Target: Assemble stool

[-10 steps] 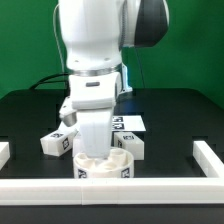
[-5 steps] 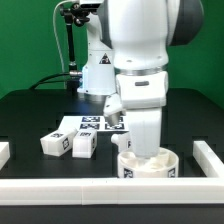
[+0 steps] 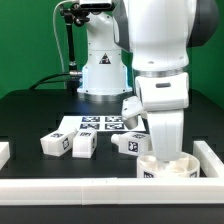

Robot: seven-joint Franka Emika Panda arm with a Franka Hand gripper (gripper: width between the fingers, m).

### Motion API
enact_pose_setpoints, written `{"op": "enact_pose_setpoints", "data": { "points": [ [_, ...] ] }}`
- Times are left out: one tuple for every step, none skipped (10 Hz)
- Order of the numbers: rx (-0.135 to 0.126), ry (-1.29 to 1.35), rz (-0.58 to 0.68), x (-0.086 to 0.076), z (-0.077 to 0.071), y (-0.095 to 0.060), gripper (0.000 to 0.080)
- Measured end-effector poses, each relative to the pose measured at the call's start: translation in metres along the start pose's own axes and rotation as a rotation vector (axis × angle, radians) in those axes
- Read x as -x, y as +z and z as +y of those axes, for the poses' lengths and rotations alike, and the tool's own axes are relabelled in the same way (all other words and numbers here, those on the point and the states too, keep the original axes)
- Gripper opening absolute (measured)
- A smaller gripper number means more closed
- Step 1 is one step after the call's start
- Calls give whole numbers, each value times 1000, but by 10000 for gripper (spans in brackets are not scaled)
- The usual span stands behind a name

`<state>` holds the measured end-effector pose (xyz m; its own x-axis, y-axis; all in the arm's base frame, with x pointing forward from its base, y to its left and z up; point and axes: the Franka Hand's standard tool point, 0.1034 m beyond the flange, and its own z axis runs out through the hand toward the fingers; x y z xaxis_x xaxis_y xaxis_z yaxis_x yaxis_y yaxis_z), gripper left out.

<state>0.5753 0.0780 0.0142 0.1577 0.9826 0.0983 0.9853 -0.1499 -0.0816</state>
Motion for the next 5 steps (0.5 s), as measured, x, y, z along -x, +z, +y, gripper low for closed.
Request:
{"op": "enact_pose_setpoints", "data": {
  "points": [
    [-5,11,-1,-5,0,1,38],
    [-4,32,0,-8,0,1,38],
    [-3,40,0,-9,0,1,38],
    [-3,41,0,-8,0,1,47],
    [-4,42,0,-8,0,1,47]
  ]
}}
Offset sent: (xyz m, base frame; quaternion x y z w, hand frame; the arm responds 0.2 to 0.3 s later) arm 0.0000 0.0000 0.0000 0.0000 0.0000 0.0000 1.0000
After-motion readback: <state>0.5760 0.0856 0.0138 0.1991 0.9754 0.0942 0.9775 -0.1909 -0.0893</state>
